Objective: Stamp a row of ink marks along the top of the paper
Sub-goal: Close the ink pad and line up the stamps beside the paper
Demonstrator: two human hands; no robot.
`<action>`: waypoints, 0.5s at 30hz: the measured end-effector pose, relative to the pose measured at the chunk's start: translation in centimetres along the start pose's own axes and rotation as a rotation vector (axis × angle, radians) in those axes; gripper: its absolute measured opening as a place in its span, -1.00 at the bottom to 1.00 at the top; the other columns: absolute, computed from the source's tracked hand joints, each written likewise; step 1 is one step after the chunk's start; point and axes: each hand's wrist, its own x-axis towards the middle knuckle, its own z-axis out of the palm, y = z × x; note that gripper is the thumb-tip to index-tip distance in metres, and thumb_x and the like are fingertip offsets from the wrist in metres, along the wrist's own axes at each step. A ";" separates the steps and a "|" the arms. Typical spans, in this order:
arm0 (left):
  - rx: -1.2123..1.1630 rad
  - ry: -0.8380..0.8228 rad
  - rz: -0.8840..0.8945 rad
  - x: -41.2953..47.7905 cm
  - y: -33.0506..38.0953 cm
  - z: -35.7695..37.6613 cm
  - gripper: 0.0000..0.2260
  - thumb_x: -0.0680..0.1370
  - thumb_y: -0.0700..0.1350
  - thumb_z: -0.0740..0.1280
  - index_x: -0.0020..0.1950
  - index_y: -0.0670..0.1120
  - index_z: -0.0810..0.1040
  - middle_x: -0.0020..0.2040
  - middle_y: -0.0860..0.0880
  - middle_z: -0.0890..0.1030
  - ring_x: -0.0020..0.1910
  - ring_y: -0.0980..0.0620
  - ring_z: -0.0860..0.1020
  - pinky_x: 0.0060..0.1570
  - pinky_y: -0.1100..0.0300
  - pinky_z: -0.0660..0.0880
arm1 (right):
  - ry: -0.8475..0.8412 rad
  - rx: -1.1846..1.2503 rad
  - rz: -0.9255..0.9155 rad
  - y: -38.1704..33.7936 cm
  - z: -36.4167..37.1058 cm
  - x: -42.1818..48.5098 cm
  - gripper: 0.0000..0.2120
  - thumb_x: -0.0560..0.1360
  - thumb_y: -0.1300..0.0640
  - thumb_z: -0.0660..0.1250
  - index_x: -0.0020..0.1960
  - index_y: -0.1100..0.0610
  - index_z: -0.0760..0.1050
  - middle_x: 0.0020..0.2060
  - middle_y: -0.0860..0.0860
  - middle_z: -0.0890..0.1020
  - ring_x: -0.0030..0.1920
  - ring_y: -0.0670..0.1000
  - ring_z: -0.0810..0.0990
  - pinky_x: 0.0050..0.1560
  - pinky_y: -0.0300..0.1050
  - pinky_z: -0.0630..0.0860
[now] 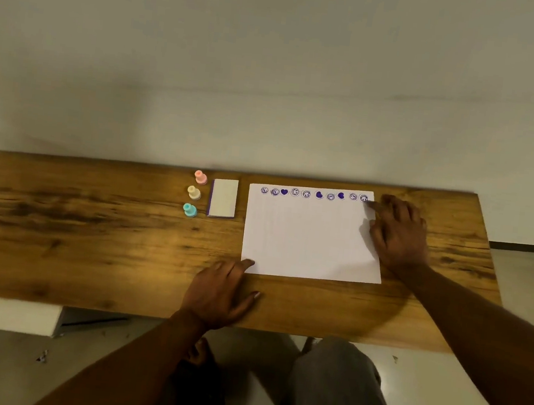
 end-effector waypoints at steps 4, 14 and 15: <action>0.007 -0.061 -0.019 0.2 0.2 -0.6 -0.39 0.62 0.40 0.15 0.50 0.03 0.42 0.28 0.01 0.61 0.14 0.02 0.60 0.00 0.08 0.61 | -0.031 0.013 0.035 -0.2 -0.4 0.0 -0.54 0.56 -0.06 0.18 0.44 -0.06 0.46 0.46 0.08 0.37 0.37 0.26 0.33 0.14 0.17 0.44; -0.161 -0.247 -0.198 0.7 1.0 -3.1 -0.28 0.59 0.48 0.06 0.61 0.06 0.28 0.41 -0.04 0.56 0.27 -0.04 0.58 0.27 0.01 0.55 | -0.001 0.242 0.186 -1.2 -1.7 0.0 -0.45 0.56 -0.04 0.16 0.46 0.23 0.37 0.38 0.22 0.44 0.35 0.30 0.39 0.29 0.22 0.40; -0.170 -0.287 -0.219 0.8 1.3 -3.9 -0.30 0.60 0.46 0.09 0.62 0.08 0.25 0.44 -0.03 0.54 0.29 -0.04 0.57 0.29 0.00 0.54 | -0.015 0.236 0.209 -1.7 -2.3 -0.2 -0.44 0.55 -0.04 0.17 0.45 0.27 0.38 0.37 0.25 0.45 0.32 0.32 0.41 0.29 0.21 0.41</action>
